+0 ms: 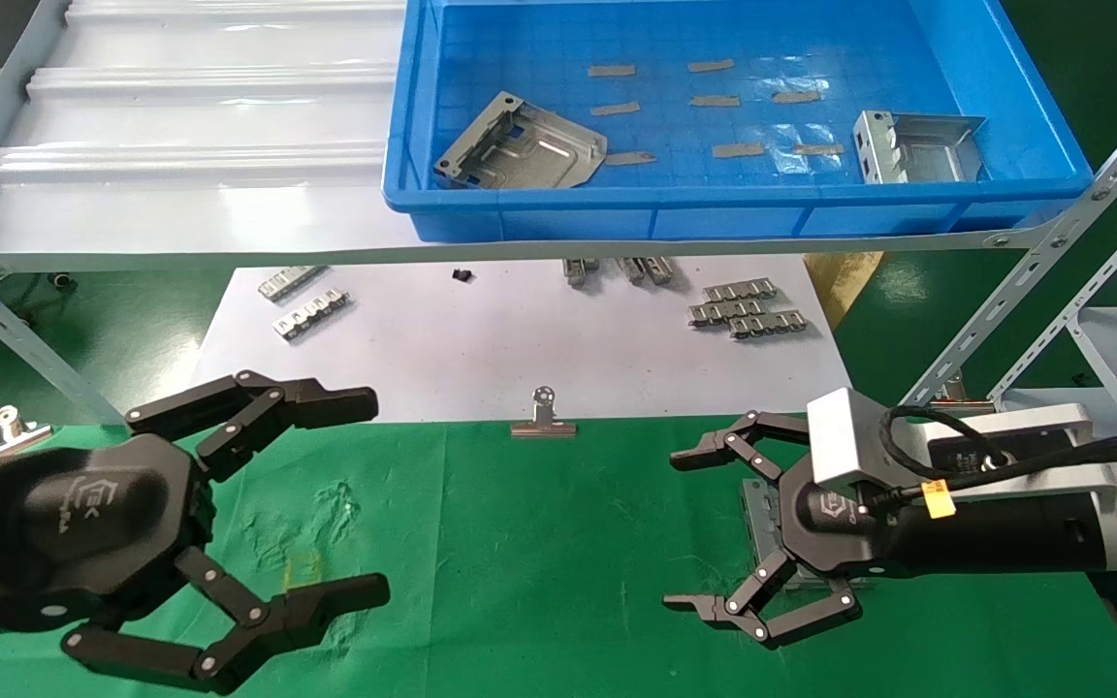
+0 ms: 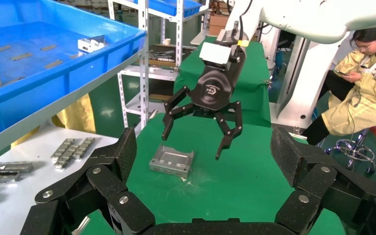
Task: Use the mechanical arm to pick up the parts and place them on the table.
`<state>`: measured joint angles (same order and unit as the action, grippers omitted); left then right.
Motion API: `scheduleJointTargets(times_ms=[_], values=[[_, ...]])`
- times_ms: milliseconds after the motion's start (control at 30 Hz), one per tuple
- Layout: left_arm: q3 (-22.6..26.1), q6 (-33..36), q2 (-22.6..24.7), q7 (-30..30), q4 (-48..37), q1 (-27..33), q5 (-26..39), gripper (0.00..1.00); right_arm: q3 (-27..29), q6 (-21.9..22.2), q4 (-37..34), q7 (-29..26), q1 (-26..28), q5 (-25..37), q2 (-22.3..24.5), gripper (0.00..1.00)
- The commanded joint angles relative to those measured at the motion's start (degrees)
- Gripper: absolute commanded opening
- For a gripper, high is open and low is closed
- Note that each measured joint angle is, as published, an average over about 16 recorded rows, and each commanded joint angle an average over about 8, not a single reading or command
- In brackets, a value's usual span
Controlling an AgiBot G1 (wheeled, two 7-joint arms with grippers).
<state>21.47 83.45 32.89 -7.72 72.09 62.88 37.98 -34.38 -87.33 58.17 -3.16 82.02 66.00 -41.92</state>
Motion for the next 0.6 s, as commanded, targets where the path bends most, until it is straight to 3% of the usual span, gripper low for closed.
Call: scheduleJointTargets(times_ms=[33,600], values=[[0.00,0.00,0.00,0.00,0.00,0.00,0.00,1.00,1.11,0.10,0.93,-0.46,-1.23,-1.46,0.42,1.00],[0.01,0.00,0.00,0.00,0.00,0.00,0.00,1.00,10.44,0.93,8.77,-4.32,-11.63,-13.73,3.93,1.00]])
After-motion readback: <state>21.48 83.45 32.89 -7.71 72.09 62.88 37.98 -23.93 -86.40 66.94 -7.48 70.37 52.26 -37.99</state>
